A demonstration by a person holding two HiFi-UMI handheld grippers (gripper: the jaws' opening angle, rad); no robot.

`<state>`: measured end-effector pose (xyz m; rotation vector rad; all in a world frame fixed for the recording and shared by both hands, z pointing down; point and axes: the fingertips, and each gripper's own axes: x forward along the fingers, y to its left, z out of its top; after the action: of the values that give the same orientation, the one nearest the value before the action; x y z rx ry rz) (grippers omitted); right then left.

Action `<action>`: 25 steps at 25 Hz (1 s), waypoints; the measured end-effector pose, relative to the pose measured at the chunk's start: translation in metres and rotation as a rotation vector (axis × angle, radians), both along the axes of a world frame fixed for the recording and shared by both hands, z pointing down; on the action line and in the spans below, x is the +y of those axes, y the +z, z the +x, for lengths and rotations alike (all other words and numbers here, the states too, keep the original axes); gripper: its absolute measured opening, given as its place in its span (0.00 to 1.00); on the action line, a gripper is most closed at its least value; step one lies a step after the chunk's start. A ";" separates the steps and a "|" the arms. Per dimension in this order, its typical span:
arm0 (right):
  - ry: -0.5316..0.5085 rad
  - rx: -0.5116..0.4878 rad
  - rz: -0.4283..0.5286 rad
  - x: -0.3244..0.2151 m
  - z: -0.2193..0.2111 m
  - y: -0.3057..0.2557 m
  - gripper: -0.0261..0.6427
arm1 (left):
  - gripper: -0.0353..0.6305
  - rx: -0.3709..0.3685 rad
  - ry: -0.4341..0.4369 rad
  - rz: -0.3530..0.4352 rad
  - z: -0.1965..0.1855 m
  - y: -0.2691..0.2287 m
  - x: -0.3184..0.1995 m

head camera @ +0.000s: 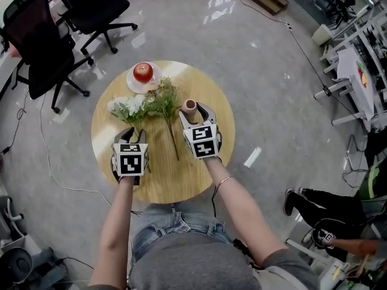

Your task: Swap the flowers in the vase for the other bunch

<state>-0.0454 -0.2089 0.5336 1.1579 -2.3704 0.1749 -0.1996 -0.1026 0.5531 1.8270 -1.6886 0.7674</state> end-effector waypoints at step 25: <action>0.018 -0.035 -0.027 0.001 0.000 0.001 0.40 | 0.32 0.203 0.034 -0.059 0.088 0.025 -0.066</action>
<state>-0.0454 -0.2082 0.5349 1.1729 -2.3808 0.2341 -0.1120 -0.1683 0.5779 1.8305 -1.4945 0.6163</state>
